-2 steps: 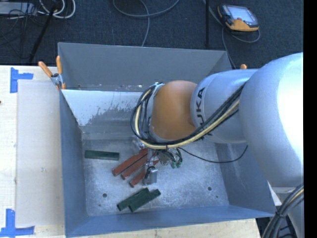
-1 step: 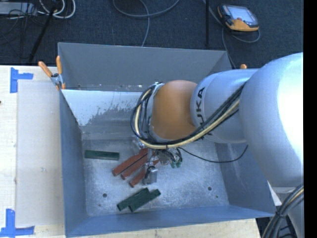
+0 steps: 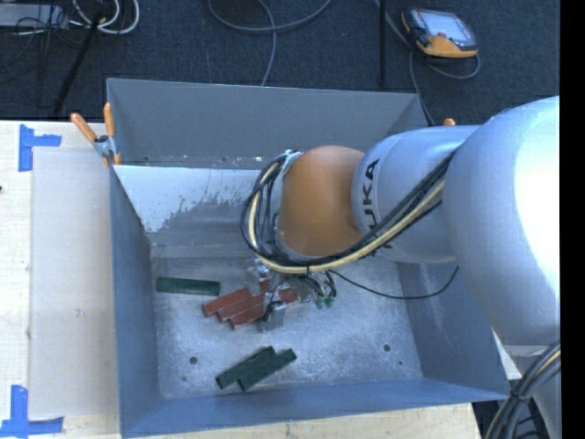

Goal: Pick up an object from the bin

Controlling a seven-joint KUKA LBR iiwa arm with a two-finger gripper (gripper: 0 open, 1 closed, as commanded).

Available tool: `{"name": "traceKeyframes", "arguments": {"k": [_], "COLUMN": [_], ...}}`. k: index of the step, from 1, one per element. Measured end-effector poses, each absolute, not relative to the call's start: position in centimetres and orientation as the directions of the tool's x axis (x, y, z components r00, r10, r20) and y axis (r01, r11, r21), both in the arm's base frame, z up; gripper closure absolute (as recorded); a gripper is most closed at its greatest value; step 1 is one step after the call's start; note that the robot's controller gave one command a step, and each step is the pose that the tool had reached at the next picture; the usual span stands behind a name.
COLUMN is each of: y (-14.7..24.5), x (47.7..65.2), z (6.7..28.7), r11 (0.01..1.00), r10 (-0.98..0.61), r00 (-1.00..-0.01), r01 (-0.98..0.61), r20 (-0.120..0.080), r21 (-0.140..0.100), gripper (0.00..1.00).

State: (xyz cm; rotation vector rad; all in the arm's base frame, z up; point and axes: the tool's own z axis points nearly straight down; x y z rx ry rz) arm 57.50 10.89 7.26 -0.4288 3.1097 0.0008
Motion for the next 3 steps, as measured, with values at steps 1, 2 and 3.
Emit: {"name": "traceKeyframes", "arguments": {"k": [1, 2, 3], "y": [11.0, 11.1, 11.2], "x": [57.6, 57.6, 57.7], "z": [10.5, 12.5, 16.6], "r11": [0.962, 0.961, 0.96], "r10": [-0.273, -0.276, -0.278], "r00": [-0.962, -0.961, -0.96], "r01": [-0.273, -0.276, -0.278], "r20": [-0.004, -0.003, -0.004], "r21": [0.0, 0.0, 0.0], "gripper": [1.0, 1.0, 1.0]}}
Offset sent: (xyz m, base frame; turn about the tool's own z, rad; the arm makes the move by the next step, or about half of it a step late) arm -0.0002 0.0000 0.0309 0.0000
